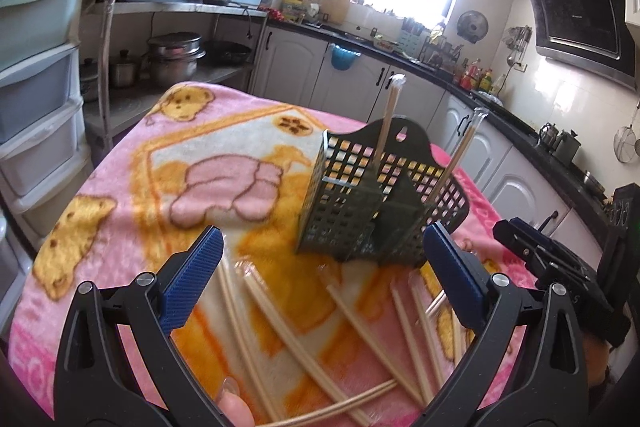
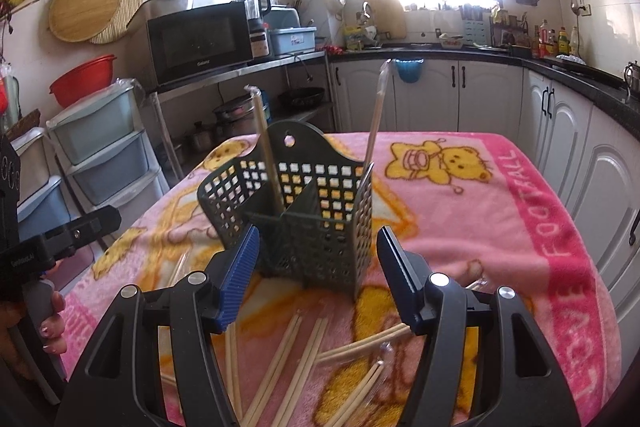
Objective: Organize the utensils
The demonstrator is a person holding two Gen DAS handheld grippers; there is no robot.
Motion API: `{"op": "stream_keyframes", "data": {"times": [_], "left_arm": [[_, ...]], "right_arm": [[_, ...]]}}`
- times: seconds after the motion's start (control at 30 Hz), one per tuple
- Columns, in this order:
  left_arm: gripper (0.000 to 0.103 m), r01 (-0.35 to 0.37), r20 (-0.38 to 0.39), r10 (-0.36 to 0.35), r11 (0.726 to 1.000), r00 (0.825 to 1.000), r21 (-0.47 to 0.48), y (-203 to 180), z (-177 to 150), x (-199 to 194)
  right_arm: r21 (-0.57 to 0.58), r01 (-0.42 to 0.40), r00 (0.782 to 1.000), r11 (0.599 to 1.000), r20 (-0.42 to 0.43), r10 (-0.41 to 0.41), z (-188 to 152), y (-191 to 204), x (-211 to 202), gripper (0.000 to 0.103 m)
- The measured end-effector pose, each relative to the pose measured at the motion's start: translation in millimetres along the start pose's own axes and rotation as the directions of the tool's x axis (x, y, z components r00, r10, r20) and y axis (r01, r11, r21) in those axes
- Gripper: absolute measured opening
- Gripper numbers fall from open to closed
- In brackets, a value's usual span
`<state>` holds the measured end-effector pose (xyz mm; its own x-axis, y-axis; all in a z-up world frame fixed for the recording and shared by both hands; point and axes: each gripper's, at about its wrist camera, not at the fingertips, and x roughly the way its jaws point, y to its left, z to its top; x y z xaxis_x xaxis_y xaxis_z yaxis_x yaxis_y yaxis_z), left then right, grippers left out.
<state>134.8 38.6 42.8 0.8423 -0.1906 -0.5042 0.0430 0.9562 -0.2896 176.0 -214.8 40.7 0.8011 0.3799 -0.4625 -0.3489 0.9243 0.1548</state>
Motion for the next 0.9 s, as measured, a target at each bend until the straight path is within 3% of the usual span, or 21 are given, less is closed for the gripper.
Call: {"op": "stream_keyframes", "data": {"times": [0.47,0.9], "left_arm": [[0.092,-0.058,-0.062,0.055,0.997,0.997,-0.045,30.6,-35.4,-12.9],[0.092,-0.133,-0.128,0.124,0.989,0.984,-0.065,54.3,-70.9,-31.9]], "right_arm": [[-0.022,-0.023,0.996,0.999,-0.085,0.021,-21.3,11.5,7.8,0.059],[-0.016,0.004,0.981,1.0,-0.192,-0.007,-41.8,8.7,32.3,0.059]]}}
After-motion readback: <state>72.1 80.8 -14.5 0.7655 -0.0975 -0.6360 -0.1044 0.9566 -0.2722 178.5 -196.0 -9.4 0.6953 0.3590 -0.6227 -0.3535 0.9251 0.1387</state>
